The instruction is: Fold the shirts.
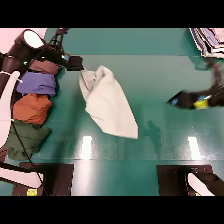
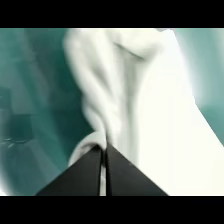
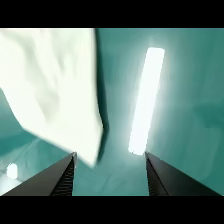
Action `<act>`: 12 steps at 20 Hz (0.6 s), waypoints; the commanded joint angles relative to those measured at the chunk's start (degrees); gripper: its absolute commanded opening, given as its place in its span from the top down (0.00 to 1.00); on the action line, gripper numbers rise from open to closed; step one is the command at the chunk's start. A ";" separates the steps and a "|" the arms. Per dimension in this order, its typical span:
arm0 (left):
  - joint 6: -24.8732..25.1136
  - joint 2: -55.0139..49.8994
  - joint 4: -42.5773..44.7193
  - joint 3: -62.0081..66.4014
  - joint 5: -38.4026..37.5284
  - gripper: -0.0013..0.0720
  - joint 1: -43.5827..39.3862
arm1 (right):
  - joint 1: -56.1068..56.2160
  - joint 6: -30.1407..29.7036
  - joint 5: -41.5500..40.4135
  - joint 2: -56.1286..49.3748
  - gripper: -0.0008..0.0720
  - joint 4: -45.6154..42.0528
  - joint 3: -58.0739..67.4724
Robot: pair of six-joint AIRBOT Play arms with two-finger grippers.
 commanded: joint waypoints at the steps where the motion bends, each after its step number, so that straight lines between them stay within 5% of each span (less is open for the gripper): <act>1: -0.04 1.31 2.60 -0.39 -1.49 0.95 1.64 | 7.34 0.33 -7.87 -4.09 0.32 3.37 -14.34; 6: -0.02 1.18 2.93 -0.72 -1.53 0.95 1.64 | 20.76 -0.20 -22.51 -17.05 0.32 6.91 -14.58; 10: -0.02 1.18 3.15 -0.72 -1.53 0.95 1.66 | 25.05 -0.28 -26.32 -26.80 0.34 7.58 -6.71; 12: -0.04 1.18 3.82 -0.72 -1.53 0.95 1.66 | 25.83 -0.33 -26.01 -31.06 0.57 7.52 -2.62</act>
